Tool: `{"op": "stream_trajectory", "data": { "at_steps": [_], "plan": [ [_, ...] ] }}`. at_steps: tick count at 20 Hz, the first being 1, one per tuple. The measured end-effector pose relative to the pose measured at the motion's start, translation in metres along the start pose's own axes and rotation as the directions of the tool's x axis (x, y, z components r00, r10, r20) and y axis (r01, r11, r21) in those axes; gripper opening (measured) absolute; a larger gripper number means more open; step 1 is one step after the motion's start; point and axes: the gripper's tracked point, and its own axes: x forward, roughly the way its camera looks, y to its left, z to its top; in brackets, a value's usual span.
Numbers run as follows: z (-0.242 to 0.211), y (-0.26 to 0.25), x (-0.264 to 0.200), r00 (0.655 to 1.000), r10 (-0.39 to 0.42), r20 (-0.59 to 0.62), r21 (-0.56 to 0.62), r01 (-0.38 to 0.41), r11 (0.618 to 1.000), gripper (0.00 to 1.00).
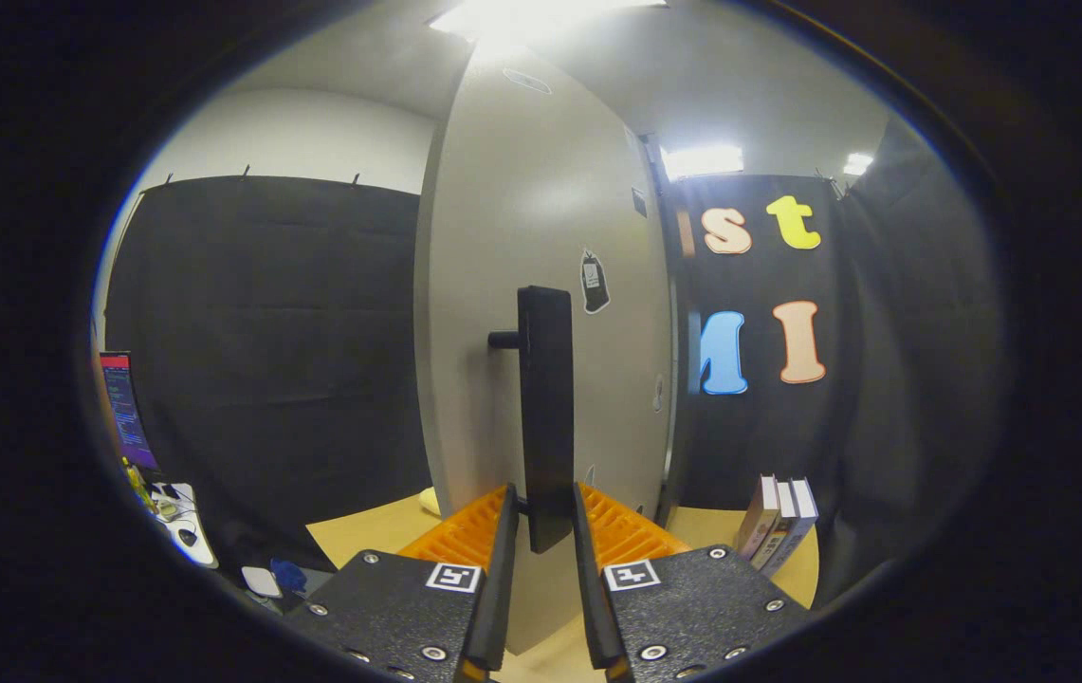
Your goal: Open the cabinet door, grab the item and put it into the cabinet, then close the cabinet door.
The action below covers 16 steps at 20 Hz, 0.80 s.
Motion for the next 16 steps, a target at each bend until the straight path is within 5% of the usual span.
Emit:
{"op": "stream_trajectory", "data": {
  "at_steps": [7,12,16],
  "plan": [
    [-0.012,-0.036,-0.017,0.99,-0.139,-0.025,0.093,0.141,0.986,0.43],
    [-0.005,-0.05,-0.028,0.969,-0.248,0.01,-0.014,0.248,0.969,0.79],
    [-0.001,-0.054,-0.042,0.941,-0.328,0.084,-0.049,0.332,0.942,0.92]
  ]
}}
